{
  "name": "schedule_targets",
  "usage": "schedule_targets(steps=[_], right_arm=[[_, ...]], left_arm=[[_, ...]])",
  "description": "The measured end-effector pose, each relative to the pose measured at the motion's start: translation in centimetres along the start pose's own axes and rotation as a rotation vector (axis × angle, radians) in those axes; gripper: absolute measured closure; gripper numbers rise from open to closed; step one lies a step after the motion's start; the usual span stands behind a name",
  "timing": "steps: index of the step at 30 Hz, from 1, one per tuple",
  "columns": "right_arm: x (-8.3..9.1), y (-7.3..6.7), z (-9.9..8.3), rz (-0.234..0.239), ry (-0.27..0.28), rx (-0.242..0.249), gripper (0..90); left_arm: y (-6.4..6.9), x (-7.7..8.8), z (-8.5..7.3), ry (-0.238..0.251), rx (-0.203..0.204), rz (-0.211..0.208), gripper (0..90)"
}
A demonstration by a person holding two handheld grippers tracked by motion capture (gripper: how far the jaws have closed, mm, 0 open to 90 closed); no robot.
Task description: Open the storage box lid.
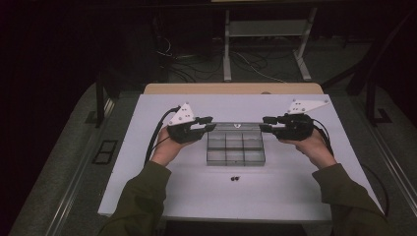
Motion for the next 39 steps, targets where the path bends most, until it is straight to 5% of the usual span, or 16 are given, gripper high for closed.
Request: schedule_targets(steps=[23, 32, 39], right_arm=[[0.2, 1.2, 0.9, -0.012, 0.030, -0.020, 70.4], [-0.1, 2.4, 1.6, -0.026, 0.041, -0.021, 72.1], [-0.3, 3.3, 2.2, -0.036, 0.037, -0.029, 72.4]], left_arm=[[-1.6, -1.4, 1.0, 0.017, 0.024, 0.004, 70.0], [-2.6, -2.1, 1.0, 0.030, 0.084, -0.001, 70.0], [-3.3, -2.9, 1.5, 0.006, 0.089, 0.016, 71.5]])
Point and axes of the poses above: each handheld gripper's, and its own axes: x roughly backward along the jaws, z roughly out of its top, y roughly to its right, the point moved 2 cm from there along -x, roughly forward along the jaws, and after that the axes turned 14 degrees about z, right-handed, at the moved point
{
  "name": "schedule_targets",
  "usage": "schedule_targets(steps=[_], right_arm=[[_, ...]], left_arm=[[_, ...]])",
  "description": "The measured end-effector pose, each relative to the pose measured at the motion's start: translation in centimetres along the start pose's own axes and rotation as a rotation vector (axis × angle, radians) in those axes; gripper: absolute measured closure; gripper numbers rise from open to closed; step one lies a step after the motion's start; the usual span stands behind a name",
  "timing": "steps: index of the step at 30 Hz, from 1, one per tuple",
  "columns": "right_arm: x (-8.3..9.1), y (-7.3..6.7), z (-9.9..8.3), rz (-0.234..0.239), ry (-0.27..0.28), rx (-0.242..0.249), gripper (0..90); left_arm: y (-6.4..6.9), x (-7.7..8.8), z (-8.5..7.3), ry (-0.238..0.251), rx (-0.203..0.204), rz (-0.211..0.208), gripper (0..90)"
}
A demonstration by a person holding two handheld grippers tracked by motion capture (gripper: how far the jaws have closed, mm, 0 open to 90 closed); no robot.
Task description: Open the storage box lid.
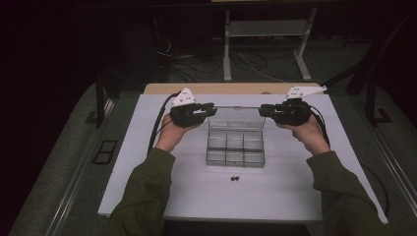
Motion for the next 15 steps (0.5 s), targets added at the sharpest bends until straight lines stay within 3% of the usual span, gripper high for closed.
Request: schedule_targets(steps=[3, 15], right_arm=[[-0.1, 0.4, 0.3, -0.005, -0.006, -0.008, 72.7], [-0.9, 2.3, 0.9, -0.024, 0.002, -0.041, 71.8]], left_arm=[[-0.3, -0.4, 0.1, -0.011, 0.025, -0.002, 71.7], [-1.7, -1.8, 0.5, -0.046, 0.041, 0.012, 71.2]])
Point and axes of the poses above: each handheld gripper's, and its own axes: x roughly backward along the jaws, z roughly out of its top, y roughly to its right, the point moved 2 cm from there along -x, roughly forward along the jaws, and after that the axes turned 14 degrees about z, right-handed, at the moved point
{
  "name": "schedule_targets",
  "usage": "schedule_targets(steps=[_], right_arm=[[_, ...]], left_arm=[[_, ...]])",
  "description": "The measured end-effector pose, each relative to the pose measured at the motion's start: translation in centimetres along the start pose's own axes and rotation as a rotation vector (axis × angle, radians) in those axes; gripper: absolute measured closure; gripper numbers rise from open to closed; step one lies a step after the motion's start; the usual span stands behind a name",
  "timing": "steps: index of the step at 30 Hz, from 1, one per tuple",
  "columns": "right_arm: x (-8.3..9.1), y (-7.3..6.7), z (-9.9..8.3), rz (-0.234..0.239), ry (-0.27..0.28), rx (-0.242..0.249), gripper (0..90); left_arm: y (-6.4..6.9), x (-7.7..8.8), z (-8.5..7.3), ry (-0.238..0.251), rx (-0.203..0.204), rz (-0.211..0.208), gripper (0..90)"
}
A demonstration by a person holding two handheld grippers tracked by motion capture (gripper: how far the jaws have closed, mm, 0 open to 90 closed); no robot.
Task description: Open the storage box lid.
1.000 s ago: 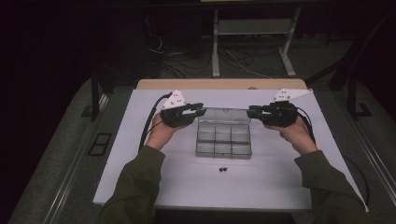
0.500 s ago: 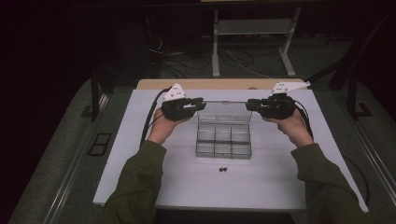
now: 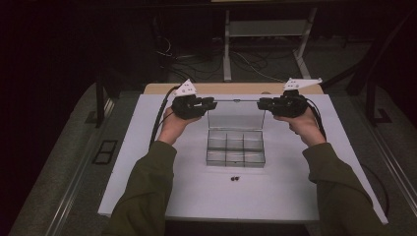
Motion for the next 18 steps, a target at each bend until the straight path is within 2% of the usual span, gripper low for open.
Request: schedule_targets(steps=[5, 13, 18], right_arm=[[-0.5, 0.8, 0.2, 0.007, 0.009, -0.009, 68.8], [-1.0, 1.4, 0.1, 0.011, 0.029, -0.018, 67.9], [-1.3, 1.7, 0.1, 0.004, 0.027, -0.018, 67.8]], left_arm=[[-0.3, -0.5, 0.1, -0.009, 0.000, 0.005, 71.0], [-0.7, -1.0, 0.0, -0.012, 0.025, 0.003, 70.3], [-0.8, -1.3, 0.1, -0.026, 0.013, 0.021, 68.3]])
Point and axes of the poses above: each handheld gripper's, and its own axes: x roughly backward along the jaws, z roughly out of its top, y roughly to its right, the point moved 2 cm from there along -x, roughly forward along the jaws, and after that the axes turned 14 degrees about z, right-handed, at the moved point
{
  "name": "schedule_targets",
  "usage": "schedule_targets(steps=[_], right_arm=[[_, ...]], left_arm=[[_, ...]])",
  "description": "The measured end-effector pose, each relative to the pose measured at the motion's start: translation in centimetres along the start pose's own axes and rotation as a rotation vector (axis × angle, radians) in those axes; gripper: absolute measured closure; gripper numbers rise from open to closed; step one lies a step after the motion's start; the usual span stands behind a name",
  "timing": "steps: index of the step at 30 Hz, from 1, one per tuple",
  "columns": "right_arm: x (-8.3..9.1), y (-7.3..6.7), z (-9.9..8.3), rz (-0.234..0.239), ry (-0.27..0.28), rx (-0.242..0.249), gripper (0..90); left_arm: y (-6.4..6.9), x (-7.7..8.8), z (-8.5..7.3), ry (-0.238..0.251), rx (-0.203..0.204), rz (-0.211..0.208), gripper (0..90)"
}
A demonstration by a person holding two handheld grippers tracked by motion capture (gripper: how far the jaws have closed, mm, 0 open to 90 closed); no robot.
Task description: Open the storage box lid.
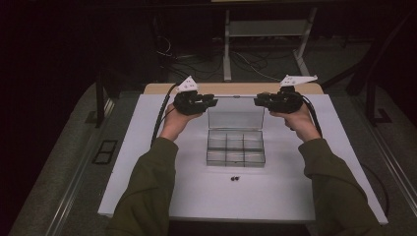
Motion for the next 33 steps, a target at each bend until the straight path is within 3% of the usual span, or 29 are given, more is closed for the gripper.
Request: schedule_targets(steps=[6, 15, 27, 33], right_arm=[[-0.4, 0.4, 0.2, -0.018, -0.014, -0.003, 67.3], [-0.7, 1.2, 0.1, -0.026, -0.002, -0.031, 66.2], [-1.0, 1.7, 0.0, -0.033, -0.005, -0.057, 65.1], [-1.2, 2.0, 0.0, -0.036, -0.005, -0.065, 64.5]], left_arm=[[-0.1, 0.4, -0.6, -0.043, 0.021, 0.038, 56.7], [0.4, 3.2, -2.5, -0.080, 0.038, 0.036, 46.0], [3.7, 6.1, -5.7, -0.136, 0.053, -0.001, 38.1], [5.3, 7.8, -7.6, -0.170, 0.036, 0.008, 33.7]])
Point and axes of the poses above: each handheld gripper's, and its own axes: x roughly backward along the jaws, z roughly out of its top, y roughly to its right, the point moved 2 cm from there along -x, roughly forward along the jaws, and after that the axes turned 14 degrees about z, right-handed, at the moved point
